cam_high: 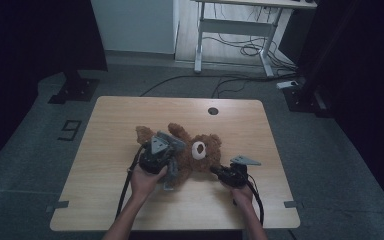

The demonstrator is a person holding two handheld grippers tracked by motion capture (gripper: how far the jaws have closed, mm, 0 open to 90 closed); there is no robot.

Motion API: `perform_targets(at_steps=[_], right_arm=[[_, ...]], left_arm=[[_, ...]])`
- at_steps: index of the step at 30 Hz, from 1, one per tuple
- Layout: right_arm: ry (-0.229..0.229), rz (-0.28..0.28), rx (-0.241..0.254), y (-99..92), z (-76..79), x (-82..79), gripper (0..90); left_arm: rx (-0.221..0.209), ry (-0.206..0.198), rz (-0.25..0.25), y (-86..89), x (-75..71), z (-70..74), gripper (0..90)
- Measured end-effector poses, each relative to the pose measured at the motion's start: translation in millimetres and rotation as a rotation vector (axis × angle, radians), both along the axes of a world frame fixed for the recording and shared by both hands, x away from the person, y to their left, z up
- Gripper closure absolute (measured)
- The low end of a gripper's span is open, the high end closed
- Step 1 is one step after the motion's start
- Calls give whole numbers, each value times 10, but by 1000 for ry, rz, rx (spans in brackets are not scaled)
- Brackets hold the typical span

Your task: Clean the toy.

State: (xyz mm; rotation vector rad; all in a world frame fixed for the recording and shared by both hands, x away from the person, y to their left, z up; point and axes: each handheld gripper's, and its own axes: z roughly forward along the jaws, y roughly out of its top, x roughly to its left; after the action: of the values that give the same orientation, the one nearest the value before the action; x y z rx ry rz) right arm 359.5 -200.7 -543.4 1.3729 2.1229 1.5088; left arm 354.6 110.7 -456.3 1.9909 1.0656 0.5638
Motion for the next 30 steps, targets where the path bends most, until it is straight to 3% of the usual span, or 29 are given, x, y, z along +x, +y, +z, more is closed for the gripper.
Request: perform_targets(at_steps=[3,9,12,13,14,15,16,17,20,22,23,25,30], right_arm=[[1,0,1,1,-1,0,740],[6,-2,-2,0,-7,2,740],[4,-3,-1,1,-7,1,739],[5,-2,-3,-2,-6,0,739],[6,-2,-3,-2,-5,0,740],[6,-2,-3,-2,-5,0,740],[6,0,-4,-4,-4,0,740],[4,0,-4,-4,-4,0,740],[5,1,-3,-5,-3,-1,739],[7,-1,-2,-4,-4,-1,740],[7,-1,-2,-4,-4,-1,740],[10,-1,-5,-6,-9,2,740],[8,6,3,-3,-10,4,742]], left_arm=[[-21,7,20,85,-11,-1,791],[-68,-9,-40,-98,-73,101,791],[-91,-20,-110,-354,-126,204,791],[-89,-28,-133,-443,-139,240,791],[-70,-39,-168,-642,-154,291,790],[-70,-39,-168,-642,-154,291,790],[-59,-31,-201,-836,-133,299,791],[-59,-31,-201,-836,-133,299,790],[-23,-7,-233,-1110,-76,218,790],[24,31,-239,-1267,0,49,790],[24,31,-239,-1267,0,49,790],[20,53,-233,-1258,30,-89,791],[18,47,-229,-1168,-6,-93,791]])
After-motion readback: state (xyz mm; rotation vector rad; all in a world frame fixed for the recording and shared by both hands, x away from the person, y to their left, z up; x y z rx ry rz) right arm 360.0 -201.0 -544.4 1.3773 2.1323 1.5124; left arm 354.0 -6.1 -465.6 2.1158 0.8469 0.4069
